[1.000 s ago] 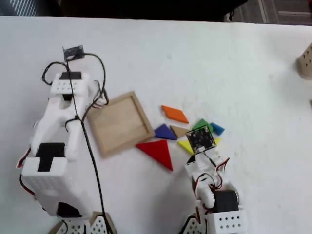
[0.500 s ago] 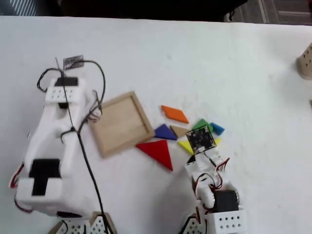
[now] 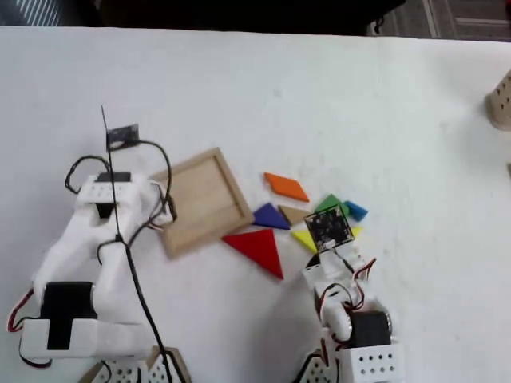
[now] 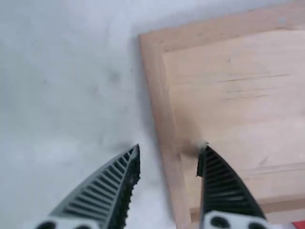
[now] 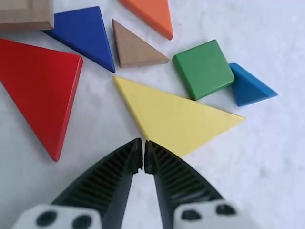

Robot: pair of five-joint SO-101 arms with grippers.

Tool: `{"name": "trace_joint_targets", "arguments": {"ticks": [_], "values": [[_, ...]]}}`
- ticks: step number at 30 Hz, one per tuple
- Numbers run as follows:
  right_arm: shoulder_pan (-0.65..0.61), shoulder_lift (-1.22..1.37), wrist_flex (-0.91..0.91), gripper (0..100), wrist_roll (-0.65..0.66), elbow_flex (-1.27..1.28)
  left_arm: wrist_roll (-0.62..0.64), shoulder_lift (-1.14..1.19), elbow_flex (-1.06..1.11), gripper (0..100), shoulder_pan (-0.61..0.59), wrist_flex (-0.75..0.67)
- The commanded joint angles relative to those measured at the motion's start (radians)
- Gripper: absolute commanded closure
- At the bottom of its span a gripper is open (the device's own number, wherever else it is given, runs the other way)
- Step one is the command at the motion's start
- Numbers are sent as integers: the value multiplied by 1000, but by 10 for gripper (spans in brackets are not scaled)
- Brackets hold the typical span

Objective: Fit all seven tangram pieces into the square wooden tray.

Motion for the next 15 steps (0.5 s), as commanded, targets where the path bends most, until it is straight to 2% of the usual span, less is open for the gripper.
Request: {"name": "trace_joint_targets", "arguments": {"ticks": [1, 4, 8, 15], "values": [[10, -12, 4, 977, 11, 9, 0, 2, -20, 833, -61, -18], [10, -12, 4, 977, 11, 9, -6, 2, -21, 875, -133, -3], [7, -12, 4, 977, 11, 9, -8, 7, -48, 882, -220, 23], [7, -12, 4, 977, 11, 9, -26, 7, -103, 882, -234, 34]]}}
